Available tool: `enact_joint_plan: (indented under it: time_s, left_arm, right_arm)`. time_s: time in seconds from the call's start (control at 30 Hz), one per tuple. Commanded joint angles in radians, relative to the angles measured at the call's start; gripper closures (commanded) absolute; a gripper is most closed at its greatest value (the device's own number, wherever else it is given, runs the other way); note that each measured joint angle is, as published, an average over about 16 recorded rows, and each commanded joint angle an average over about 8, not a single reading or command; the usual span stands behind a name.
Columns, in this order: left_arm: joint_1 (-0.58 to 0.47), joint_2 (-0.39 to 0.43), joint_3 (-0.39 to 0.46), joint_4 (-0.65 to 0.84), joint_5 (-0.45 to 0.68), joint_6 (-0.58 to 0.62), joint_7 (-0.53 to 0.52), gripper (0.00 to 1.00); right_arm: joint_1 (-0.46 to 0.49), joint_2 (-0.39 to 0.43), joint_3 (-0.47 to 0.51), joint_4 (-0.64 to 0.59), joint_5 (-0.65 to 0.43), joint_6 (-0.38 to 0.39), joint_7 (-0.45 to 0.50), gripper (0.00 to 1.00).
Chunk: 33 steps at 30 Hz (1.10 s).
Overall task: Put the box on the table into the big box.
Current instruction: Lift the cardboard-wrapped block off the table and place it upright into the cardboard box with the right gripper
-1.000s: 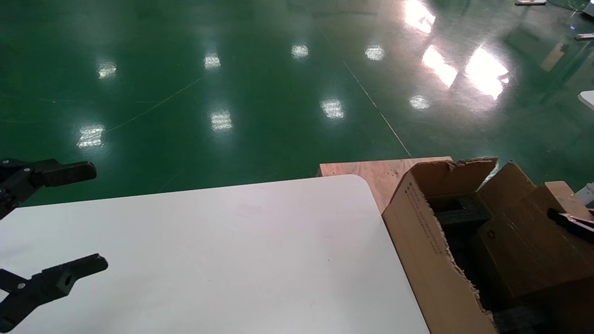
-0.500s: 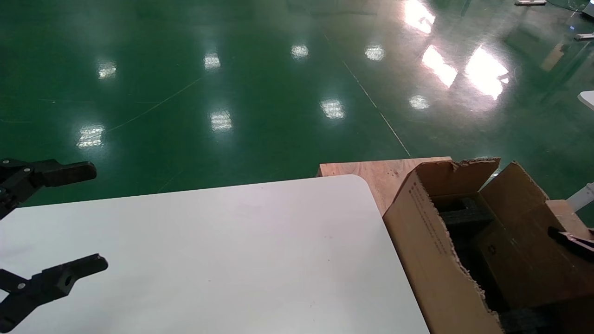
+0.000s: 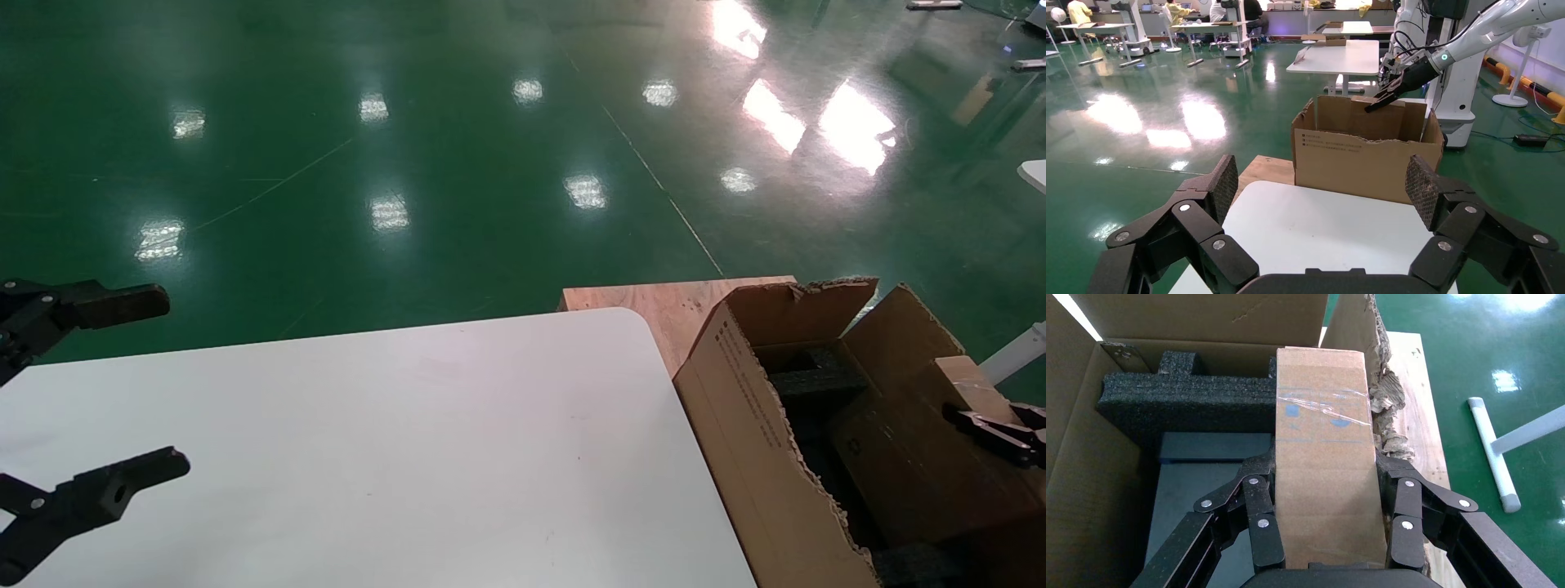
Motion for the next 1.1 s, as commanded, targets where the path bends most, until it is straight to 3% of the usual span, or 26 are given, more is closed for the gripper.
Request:
enact_joint_plan:
  time_s: [0.03,0.17,0.2,0.43,0.47,1.1]
  left_arm:
    - [0.0,0.0,0.0,0.0,0.0,0.0,0.0,0.0]
    - [0.0,0.0,0.0,0.0,0.0,0.0,0.0,0.0]
    - [0.0,0.0,0.0,0.0,0.0,0.0,0.0,0.0]
    - [0.0,0.0,0.0,0.0,0.0,0.0,0.0,0.0]
    - [0.0,0.0,0.0,0.0,0.0,0.0,0.0,0.0]
    - [0.0,0.0,0.0,0.0,0.0,0.0,0.0,0.0]
  right_arm:
    - [0.013,0.0,-0.01,0.002,-0.009,0.005,0.002,1.0]
    - [0.022,0.001,-0.013,0.008,-0.032,0.01,0.015,1.0]
    - [0.023,0.001,-0.013,0.01,-0.038,0.011,0.018,0.95]
    - [0.033,0.0,-0.015,0.016,-0.066,0.016,0.027,0.07]
    - [0.033,0.0,-0.015,0.017,-0.068,0.017,0.027,0.0]
    - [0.029,0.001,-0.014,0.015,-0.068,0.019,0.026,0.0]
